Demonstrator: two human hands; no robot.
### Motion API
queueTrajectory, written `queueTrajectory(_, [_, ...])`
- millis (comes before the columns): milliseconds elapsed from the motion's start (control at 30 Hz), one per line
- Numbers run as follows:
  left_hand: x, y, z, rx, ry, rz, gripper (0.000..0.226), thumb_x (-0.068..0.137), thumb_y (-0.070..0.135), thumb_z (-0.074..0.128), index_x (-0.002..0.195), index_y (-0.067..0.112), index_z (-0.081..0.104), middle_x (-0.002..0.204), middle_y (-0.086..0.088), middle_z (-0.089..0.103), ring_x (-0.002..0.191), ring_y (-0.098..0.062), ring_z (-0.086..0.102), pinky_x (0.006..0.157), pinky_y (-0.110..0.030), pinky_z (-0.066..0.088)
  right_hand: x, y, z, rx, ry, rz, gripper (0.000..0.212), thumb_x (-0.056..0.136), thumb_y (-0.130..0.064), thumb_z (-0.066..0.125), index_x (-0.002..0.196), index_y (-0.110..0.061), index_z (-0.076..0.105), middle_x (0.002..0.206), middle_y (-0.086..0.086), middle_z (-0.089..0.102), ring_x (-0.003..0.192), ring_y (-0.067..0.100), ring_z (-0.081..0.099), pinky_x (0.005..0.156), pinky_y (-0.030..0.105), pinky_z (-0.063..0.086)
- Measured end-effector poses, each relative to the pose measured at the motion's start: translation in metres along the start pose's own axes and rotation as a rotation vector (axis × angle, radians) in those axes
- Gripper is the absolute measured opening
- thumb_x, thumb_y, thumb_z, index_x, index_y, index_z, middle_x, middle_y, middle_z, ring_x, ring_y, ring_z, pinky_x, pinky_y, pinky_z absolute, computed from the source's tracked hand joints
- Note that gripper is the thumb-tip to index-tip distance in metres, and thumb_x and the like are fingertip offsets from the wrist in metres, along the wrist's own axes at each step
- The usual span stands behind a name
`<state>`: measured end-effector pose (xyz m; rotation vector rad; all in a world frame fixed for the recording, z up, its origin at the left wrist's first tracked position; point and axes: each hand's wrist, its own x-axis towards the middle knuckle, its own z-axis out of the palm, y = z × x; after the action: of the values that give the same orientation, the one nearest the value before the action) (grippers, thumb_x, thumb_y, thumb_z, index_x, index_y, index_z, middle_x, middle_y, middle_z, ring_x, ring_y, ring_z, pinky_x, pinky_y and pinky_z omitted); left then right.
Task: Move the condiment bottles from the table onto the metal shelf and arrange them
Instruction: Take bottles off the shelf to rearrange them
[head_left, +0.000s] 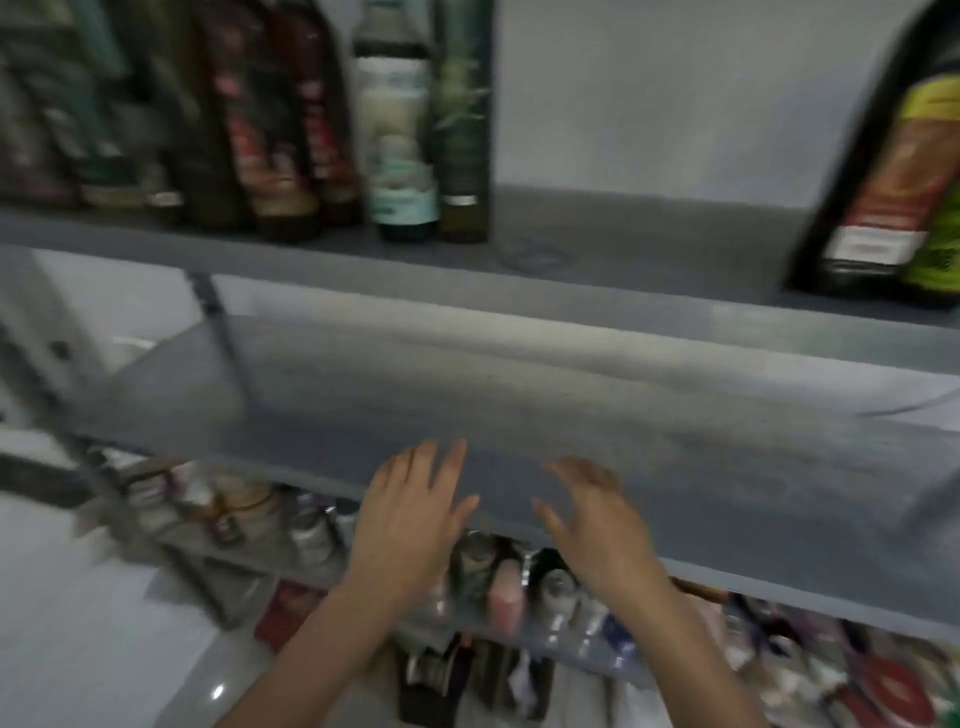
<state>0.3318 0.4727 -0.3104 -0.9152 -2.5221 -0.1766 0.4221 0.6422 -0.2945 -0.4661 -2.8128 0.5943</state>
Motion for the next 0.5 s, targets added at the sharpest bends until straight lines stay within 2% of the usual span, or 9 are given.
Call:
queueTrajectory(67, [-0.017, -0.051, -0.009, 0.001, -0.053, -0.066, 0.055, 0.084, 0.048, 0.038, 0.124, 0.012, 0.052, 0.107, -0.014, 0.065, 0.092, -0.033, 0.065, 0.074, -0.039, 0.054, 0.012, -0.051, 0.019, -0.010, -0.052, -0.059, 0.047, 0.093, -0.038, 0.052, 0.136, -0.021, 0.046, 0.140, 0.003, 0.047, 0.131, 0.024, 0.039, 0.107, 0.037, 0.034])
queueTrajectory(167, [-0.028, -0.116, -0.027, 0.036, -0.041, -0.147, 0.056, 0.087, 0.049, 0.038, 0.125, 0.012, 0.057, 0.110, -0.011, 0.065, 0.097, -0.029, 0.065, 0.077, -0.038, 0.054, 0.030, -0.115, 0.034, 0.020, -0.066, -0.135, 0.047, 0.092, -0.038, 0.054, 0.136, -0.022, 0.047, 0.141, 0.000, 0.047, 0.132, 0.020, 0.040, 0.106, 0.036, 0.035])
queueTrajectory(300, [-0.027, -0.178, -0.034, 0.047, -0.001, -0.220, 0.054, 0.084, 0.044, 0.062, 0.127, 0.012, 0.056, 0.115, -0.010, 0.064, 0.101, -0.028, 0.064, 0.082, -0.039, 0.053, 0.057, -0.178, 0.050, 0.022, -0.086, -0.242, 0.046, 0.094, -0.042, 0.050, 0.137, -0.027, 0.044, 0.144, -0.006, 0.042, 0.133, 0.014, 0.035, 0.107, 0.033, 0.033])
queueTrajectory(500, [0.002, -0.256, -0.031, 0.096, 0.061, -0.233, 0.052, 0.085, 0.046, 0.060, 0.124, 0.012, 0.058, 0.114, -0.011, 0.064, 0.100, -0.029, 0.064, 0.080, -0.038, 0.054, 0.108, -0.248, 0.077, 0.089, -0.100, -0.325, 0.048, 0.094, -0.045, 0.047, 0.139, -0.030, 0.040, 0.145, -0.008, 0.039, 0.135, 0.011, 0.032, 0.108, 0.027, 0.030])
